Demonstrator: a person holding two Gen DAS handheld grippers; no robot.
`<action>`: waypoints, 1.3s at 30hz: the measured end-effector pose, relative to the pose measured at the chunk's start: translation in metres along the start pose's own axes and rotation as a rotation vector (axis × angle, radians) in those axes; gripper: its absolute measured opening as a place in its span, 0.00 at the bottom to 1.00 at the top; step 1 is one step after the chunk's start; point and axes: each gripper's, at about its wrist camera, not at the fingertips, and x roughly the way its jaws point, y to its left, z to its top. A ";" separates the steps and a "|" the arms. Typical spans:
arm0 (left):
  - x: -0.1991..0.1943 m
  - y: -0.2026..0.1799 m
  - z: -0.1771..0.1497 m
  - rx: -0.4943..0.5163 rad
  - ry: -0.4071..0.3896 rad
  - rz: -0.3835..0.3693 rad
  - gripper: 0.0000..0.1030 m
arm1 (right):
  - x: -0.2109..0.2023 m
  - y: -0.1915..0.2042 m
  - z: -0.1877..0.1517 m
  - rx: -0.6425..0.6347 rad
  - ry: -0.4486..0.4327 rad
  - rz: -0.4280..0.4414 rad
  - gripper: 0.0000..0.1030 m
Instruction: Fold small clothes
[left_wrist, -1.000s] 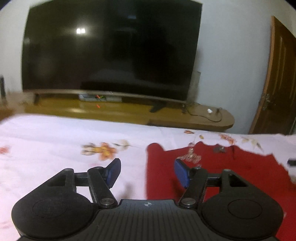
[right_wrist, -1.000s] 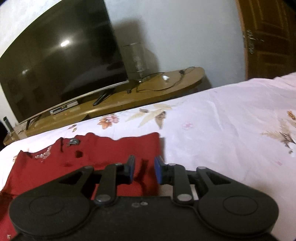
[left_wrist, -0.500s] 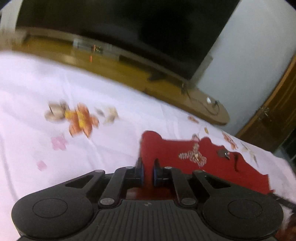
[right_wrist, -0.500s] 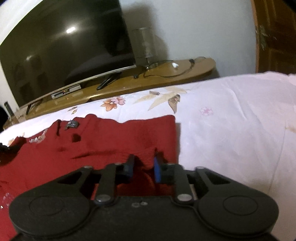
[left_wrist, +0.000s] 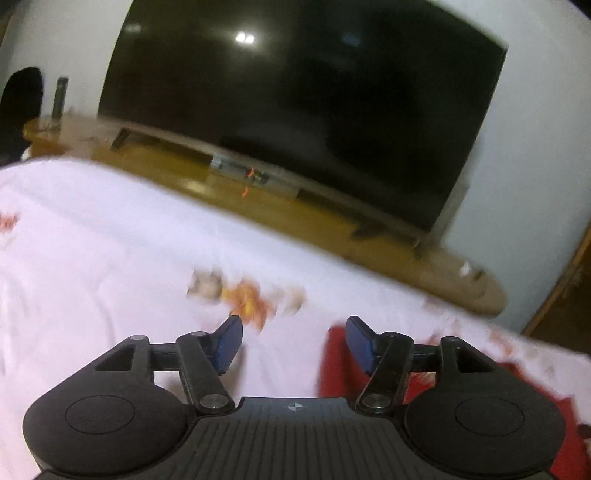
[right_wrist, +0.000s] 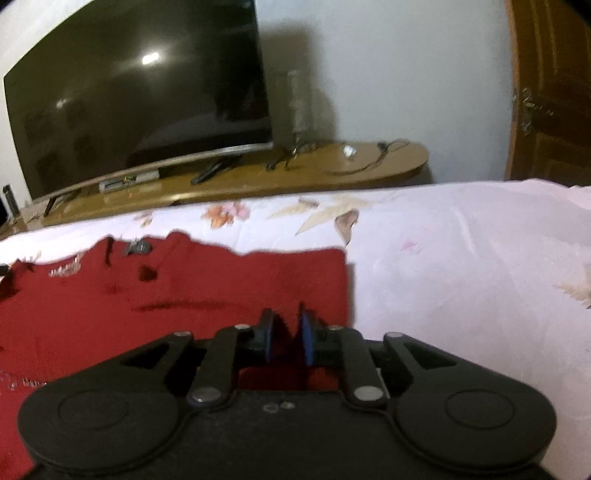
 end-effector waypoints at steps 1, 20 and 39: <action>-0.003 -0.003 0.004 0.000 0.000 -0.048 0.59 | -0.005 -0.001 0.002 0.011 -0.018 -0.002 0.16; 0.001 -0.036 -0.011 0.227 0.094 -0.061 0.59 | -0.008 0.013 0.004 0.010 -0.041 0.019 0.17; -0.037 -0.066 -0.054 0.414 0.179 -0.086 0.61 | -0.020 0.029 -0.013 -0.035 0.058 0.052 0.22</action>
